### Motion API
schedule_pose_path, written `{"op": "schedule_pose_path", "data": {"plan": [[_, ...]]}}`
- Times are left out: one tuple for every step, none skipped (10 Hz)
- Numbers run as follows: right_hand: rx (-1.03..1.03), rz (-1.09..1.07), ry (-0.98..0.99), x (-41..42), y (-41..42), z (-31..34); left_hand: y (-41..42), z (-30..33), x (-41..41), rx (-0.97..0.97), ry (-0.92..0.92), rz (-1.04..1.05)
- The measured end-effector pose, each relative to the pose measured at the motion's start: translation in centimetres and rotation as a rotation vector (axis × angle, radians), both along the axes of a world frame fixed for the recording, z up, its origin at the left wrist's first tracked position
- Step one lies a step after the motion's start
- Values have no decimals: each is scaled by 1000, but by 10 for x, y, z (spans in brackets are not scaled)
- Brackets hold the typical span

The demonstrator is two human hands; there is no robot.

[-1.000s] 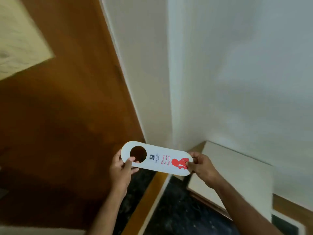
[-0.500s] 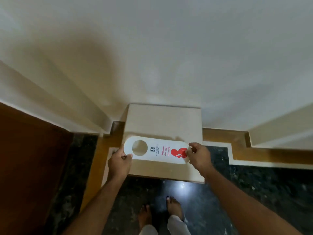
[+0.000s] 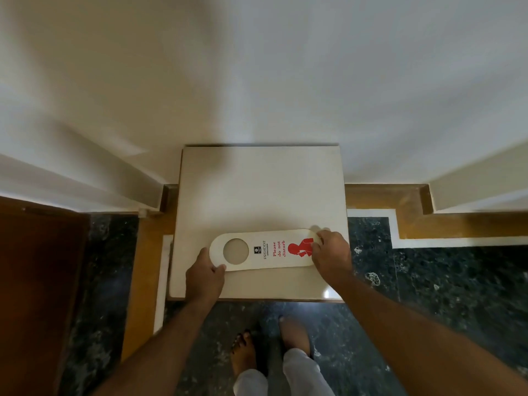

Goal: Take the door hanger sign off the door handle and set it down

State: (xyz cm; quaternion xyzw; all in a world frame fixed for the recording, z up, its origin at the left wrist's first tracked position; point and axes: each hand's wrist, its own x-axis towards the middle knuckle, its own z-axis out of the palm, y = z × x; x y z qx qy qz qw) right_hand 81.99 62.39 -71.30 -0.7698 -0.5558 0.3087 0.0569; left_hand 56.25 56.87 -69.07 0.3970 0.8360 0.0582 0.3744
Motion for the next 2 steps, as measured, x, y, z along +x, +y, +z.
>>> {"op": "schedule_pose_path", "data": {"plan": [[3,13,-69,-6,-2,-1,8,-3,-5,-43,19,-63],[71,17,-103,-9,-9,-3,13,-4,-11,-72,128,-153]]}}
